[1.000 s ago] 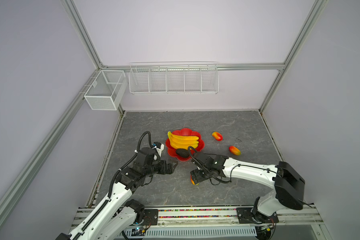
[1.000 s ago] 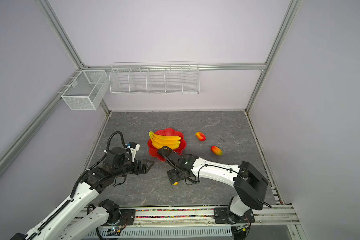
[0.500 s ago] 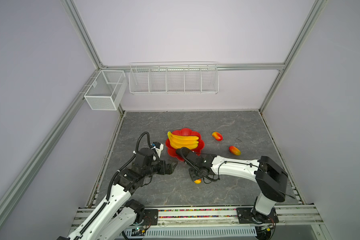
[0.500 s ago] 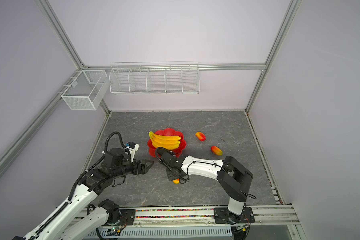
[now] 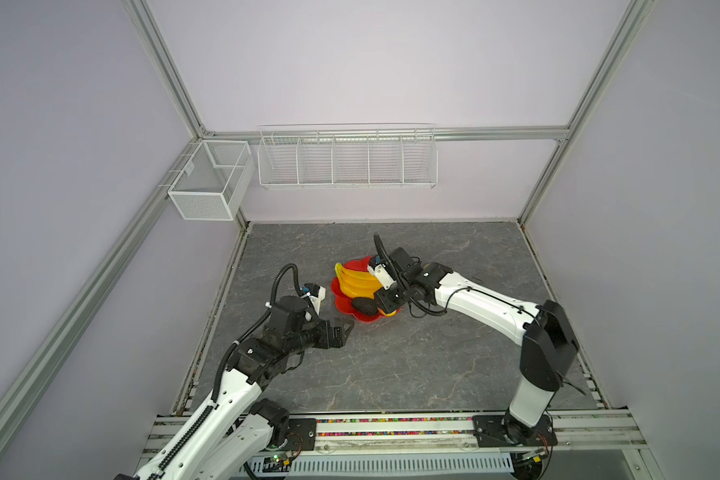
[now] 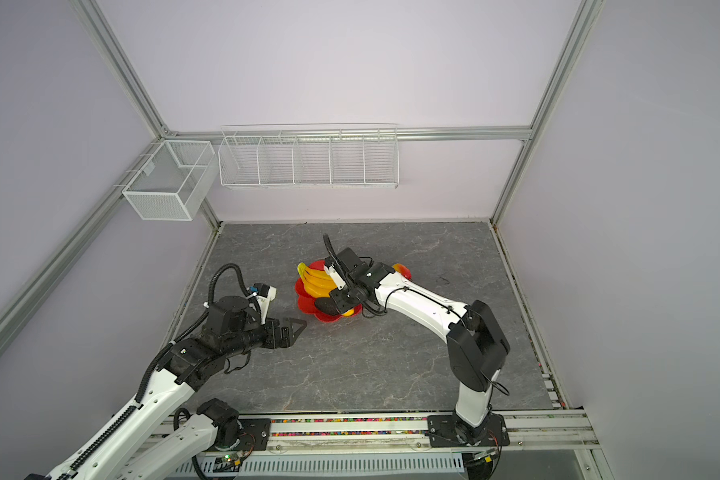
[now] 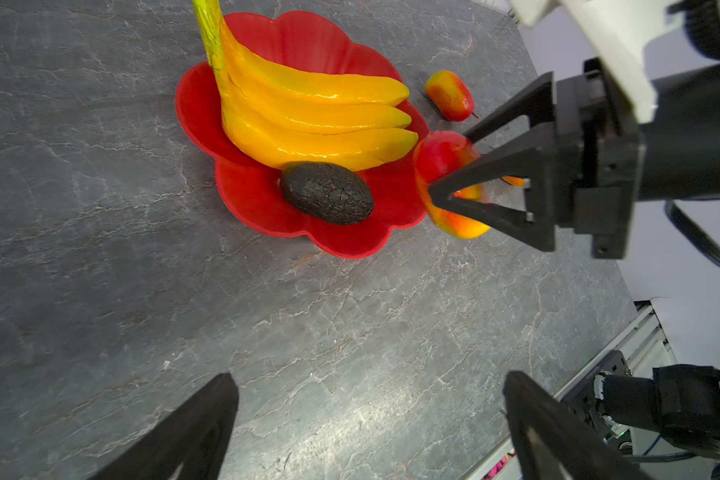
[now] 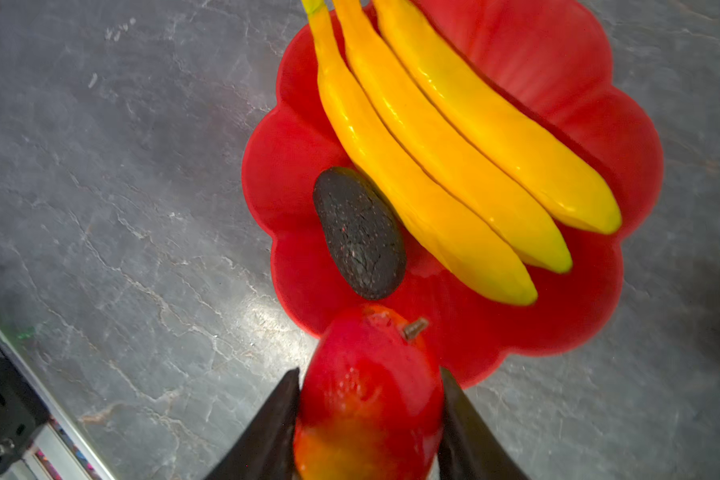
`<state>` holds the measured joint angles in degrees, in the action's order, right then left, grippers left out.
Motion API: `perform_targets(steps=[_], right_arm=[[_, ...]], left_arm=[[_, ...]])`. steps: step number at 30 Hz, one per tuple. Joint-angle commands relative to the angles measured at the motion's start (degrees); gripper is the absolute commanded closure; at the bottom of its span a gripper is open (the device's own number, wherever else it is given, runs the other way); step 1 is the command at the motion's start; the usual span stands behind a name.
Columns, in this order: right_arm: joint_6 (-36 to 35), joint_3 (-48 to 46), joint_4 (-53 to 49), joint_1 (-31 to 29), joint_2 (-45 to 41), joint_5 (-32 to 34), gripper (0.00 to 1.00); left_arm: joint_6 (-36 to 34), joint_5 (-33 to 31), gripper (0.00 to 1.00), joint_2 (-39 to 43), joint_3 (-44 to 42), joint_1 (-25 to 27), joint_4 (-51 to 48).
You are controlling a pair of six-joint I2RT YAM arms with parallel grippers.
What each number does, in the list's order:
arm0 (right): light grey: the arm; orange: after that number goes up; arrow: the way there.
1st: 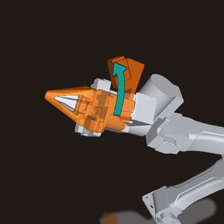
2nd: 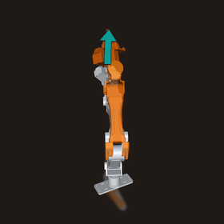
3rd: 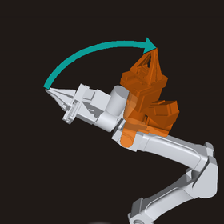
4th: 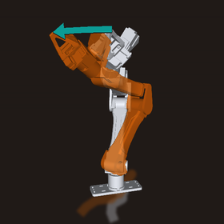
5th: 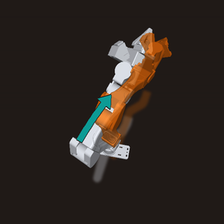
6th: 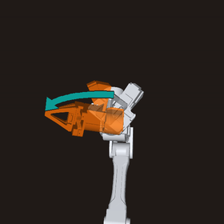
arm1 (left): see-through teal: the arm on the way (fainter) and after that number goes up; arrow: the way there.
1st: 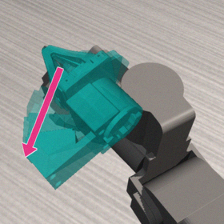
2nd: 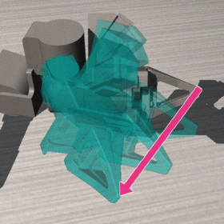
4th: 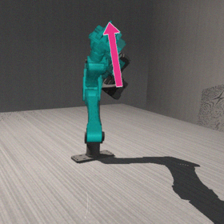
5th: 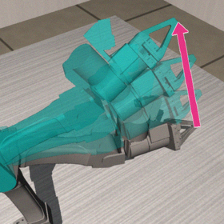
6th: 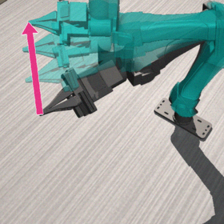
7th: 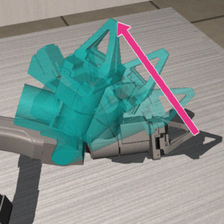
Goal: Place and organize the fake fruits in the fruit bowl
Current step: 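Place the mango in the bowl beside the avocado with the right gripper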
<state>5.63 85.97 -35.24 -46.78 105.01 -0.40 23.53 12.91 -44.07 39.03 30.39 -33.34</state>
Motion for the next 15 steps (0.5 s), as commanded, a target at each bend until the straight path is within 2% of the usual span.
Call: perform_targets(steps=[1,9,15], right_arm=[[-11.1,2.4,-0.9,0.9,3.5,-4.2,0.51],[-12.5,1.9,1.3,4.9,6.5,-4.2,0.5],[-13.5,2.7,1.4,5.5,8.4,-4.5,0.43]], left_arm=[[-0.6,-1.4,0.01,2.2,-0.1,0.3,-0.4],[-0.6,-1.2,0.01,1.8,-0.2,0.3,-0.3],[-0.7,-1.4,0.01,1.9,-0.3,0.3,-0.2]])
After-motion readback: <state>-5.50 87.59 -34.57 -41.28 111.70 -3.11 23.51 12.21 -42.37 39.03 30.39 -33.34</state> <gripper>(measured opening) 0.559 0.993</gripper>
